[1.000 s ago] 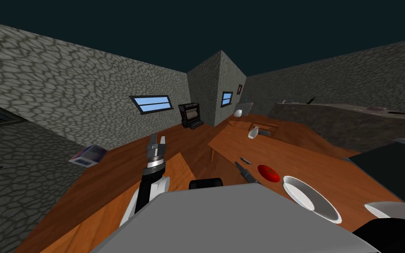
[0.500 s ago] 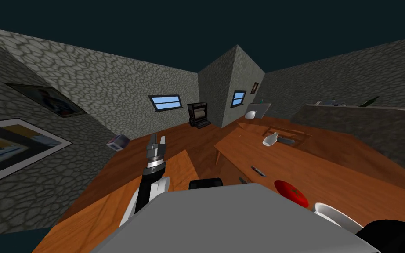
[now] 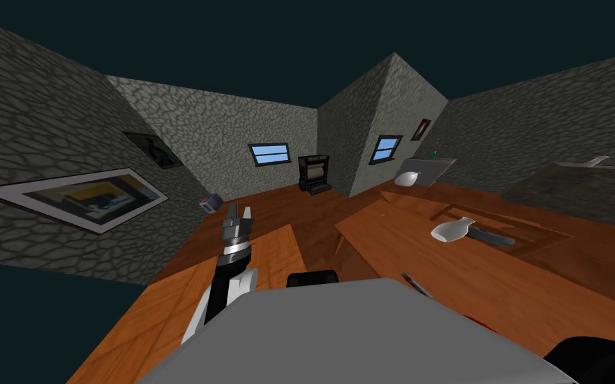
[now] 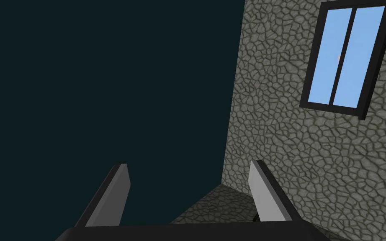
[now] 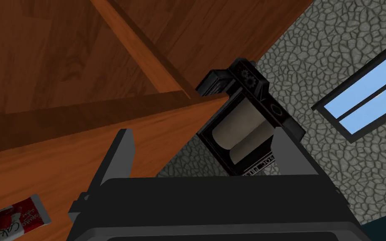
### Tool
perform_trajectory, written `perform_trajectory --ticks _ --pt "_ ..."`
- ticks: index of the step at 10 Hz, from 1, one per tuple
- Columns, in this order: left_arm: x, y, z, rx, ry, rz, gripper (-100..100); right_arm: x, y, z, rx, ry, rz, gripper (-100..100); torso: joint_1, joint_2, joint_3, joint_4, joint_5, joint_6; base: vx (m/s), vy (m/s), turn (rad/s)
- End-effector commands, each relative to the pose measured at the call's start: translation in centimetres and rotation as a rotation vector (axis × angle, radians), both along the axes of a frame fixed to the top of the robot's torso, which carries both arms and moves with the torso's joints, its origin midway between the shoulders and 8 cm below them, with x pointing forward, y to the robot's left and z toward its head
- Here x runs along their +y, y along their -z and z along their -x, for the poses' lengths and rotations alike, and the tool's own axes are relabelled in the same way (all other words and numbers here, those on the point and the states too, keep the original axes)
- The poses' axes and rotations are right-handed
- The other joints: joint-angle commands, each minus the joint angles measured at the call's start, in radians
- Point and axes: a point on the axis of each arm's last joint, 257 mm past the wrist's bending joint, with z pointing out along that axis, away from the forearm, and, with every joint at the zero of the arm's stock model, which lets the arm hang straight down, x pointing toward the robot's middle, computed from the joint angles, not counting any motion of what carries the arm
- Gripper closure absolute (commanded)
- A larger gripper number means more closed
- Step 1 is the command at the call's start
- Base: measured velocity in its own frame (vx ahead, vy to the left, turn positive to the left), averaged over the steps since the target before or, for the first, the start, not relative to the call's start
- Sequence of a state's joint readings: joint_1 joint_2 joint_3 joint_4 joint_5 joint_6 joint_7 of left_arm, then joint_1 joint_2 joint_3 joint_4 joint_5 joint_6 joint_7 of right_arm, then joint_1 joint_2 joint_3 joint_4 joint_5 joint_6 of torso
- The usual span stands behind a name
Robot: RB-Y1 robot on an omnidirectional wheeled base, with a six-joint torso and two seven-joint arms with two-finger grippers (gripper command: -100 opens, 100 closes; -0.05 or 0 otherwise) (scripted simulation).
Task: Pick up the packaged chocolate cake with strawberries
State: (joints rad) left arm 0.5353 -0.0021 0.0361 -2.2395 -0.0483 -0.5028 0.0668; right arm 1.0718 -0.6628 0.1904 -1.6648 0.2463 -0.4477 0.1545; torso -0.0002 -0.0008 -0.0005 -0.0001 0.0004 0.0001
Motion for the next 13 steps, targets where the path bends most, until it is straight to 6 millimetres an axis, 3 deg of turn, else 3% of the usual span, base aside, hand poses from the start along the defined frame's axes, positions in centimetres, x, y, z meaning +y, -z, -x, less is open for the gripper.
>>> perform_trajectory --ticks 1,3,4,5,6,7,8,10,11,13 --pt "0.0 0.0 0.0 0.000 0.000 0.000 0 -0.9 1.2 1.7 0.043 -0.007 0.024 -100 0.000 0.000 0.000 0.000 0.000 0.000 0.029 -0.018 0.156" --pt "0.0 0.0 0.0 0.000 0.000 0.000 0 -2.7 3.3 7.6 0.181 -0.042 0.093 -100 0.000 0.000 0.000 0.000 0.000 0.000 0.039 -0.029 0.352" --pt "0.0 0.0 0.0 0.000 0.000 0.000 0 -3.2 3.7 8.3 0.197 -0.037 0.100 -100 -0.002 -0.001 0.000 0.000 0.000 0.000 0.033 -0.037 0.246" --pt "0.0 0.0 0.0 0.000 0.000 0.000 0 -4.3 4.5 11.5 0.269 -0.054 0.136 -100 -0.002 0.000 0.000 0.000 -0.001 0.001 0.025 -0.028 0.375" --pt "0.0 0.0 0.0 0.000 0.000 0.000 0 -4.3 4.5 11.5 0.269 -0.054 0.136 -100 -0.001 0.000 0.000 0.000 0.000 0.000 0.017 -0.033 0.191" --pt "0.0 0.0 0.0 0.000 0.000 0.000 0 -5.4 5.1 14.6 0.336 -0.072 0.170 -100 -0.001 0.000 0.000 0.000 0.000 0.001 0.015 -0.036 0.345" --pt "0.0 0.0 0.0 0.000 0.000 0.000 0 -5.5 5.1 14.7 0.338 -0.072 0.171 -100 -0.002 0.001 0.000 0.000 0.000 0.000 0.010 -0.041 0.176" --pt "0.0 0.0 0.0 0.000 0.000 0.000 0 -7.5 5.6 20.1 0.455 -0.110 0.232 -100 -0.002 0.001 0.000 0.000 0.000 0.000 0.014 -0.052 0.372" --pt "0.0 0.0 0.0 0.000 0.000 0.000 0 -7.7 5.7 20.4 0.462 -0.108 0.234 -100 -0.003 0.000 0.000 0.000 -0.001 0.000 0.007 -0.058 0.207" --pt "0.0 0.0 0.0 0.000 0.000 0.000 0 -9.6 5.7 25.3 0.567 -0.144 0.288 -100 -0.002 0.001 0.001 0.000 0.000 0.000 -0.007 -0.046 0.389"
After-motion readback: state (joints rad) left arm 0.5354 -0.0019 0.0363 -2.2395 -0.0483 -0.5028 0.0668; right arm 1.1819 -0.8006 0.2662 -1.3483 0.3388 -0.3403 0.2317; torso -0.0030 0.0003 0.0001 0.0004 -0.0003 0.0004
